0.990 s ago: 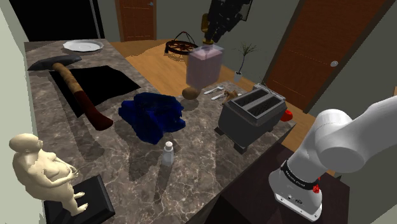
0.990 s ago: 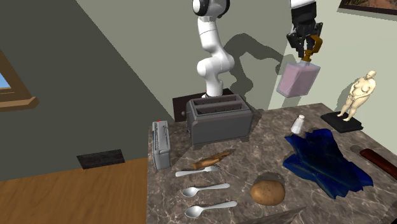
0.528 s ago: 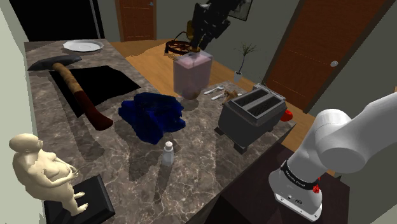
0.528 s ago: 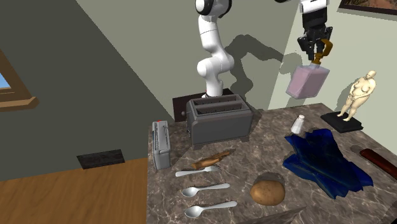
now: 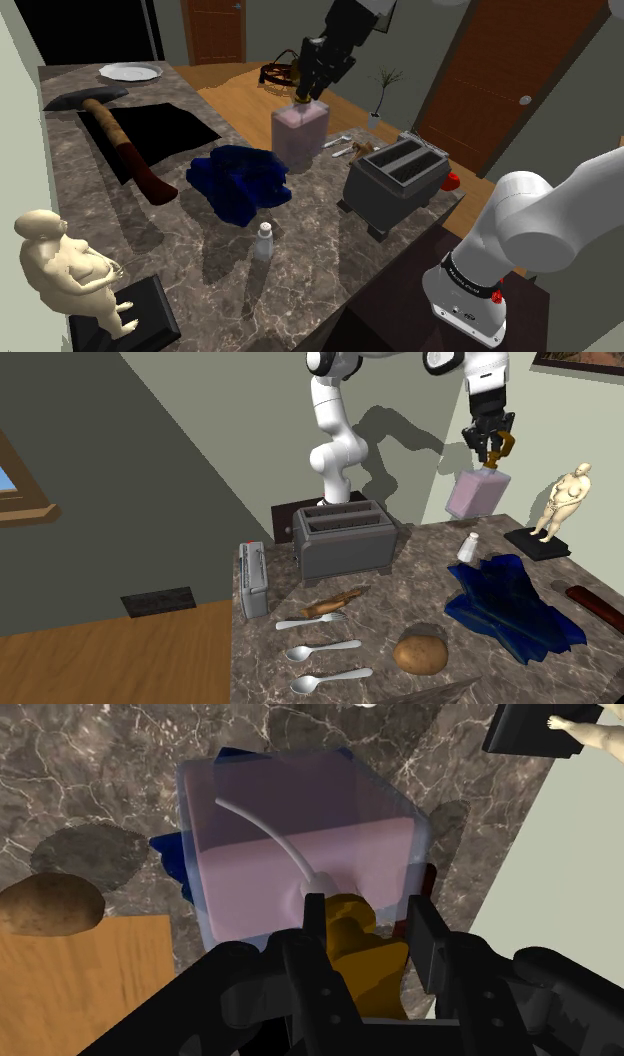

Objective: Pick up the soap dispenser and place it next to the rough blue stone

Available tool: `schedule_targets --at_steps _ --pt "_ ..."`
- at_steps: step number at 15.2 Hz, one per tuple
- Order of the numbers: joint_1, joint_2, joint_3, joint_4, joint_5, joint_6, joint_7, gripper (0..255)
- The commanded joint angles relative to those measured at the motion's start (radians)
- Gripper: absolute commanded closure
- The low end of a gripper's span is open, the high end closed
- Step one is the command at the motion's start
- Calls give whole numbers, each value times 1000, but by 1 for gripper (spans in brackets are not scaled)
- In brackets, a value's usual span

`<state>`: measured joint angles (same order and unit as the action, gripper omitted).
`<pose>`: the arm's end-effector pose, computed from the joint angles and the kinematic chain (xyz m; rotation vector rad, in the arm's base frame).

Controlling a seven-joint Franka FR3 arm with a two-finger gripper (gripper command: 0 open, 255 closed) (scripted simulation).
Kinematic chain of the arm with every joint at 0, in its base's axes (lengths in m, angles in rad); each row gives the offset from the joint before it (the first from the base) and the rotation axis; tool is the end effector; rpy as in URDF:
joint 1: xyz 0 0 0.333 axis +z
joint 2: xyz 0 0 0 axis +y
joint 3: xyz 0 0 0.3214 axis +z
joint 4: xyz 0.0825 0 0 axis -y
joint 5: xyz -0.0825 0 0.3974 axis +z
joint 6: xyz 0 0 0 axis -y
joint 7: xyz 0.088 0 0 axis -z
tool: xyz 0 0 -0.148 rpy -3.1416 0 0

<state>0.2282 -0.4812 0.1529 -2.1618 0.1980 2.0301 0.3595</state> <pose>0.4200 0.1987 0.5833 -2.8779 0.0578 -0.4073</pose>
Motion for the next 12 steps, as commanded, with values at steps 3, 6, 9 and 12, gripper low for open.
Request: schedule_targets --at_steps 3,6,9,12 --pt "2 -3 3 -54 6 52 -7 255" --pt "4 -4 5 -95 10 91 -12 255" --pt "6 -3 7 -134 15 131 -18 255" --pt "8 0 10 -172 20 172 -23 255"
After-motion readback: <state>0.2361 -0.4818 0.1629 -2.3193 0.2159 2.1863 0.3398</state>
